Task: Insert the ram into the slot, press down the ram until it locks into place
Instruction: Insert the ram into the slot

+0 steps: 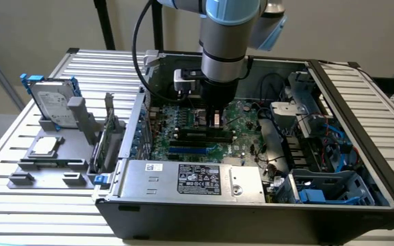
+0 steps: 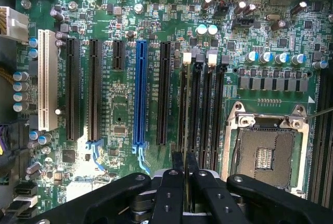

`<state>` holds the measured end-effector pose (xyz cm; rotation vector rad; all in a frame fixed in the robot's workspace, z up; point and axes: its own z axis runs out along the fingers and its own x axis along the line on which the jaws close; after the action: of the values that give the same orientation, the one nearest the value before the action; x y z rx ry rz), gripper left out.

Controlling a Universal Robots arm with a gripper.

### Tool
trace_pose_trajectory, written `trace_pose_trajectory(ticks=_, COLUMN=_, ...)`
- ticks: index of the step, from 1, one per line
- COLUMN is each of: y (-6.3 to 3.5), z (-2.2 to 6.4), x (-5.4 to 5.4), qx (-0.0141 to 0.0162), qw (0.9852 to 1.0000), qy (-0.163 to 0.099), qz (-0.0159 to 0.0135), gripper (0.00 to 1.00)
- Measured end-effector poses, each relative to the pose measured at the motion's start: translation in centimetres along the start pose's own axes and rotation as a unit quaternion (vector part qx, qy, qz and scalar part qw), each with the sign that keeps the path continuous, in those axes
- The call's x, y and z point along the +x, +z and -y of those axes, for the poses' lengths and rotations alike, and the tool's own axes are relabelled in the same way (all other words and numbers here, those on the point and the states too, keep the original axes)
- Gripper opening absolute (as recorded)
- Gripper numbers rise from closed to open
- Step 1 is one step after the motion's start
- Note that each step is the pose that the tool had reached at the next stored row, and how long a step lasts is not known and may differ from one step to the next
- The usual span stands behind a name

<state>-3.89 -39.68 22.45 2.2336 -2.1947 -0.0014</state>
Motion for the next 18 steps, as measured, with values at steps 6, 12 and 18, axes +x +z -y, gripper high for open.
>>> trace_pose_trajectory(ticks=6, y=0.01, z=0.0, x=0.0, qx=0.0001, qw=1.0, qy=0.0, qz=0.0001, gripper=0.15)
trace_pose_trajectory(ticks=12, y=-0.11, z=0.0, x=0.0, qx=0.0, qw=1.0, qy=0.0, qz=0.0001, gripper=0.21)
trace_pose_trajectory(ticks=18, y=-1.39, z=-0.26, x=0.0, qx=0.0, qw=1.0, qy=0.0, qz=0.0003, gripper=0.21)
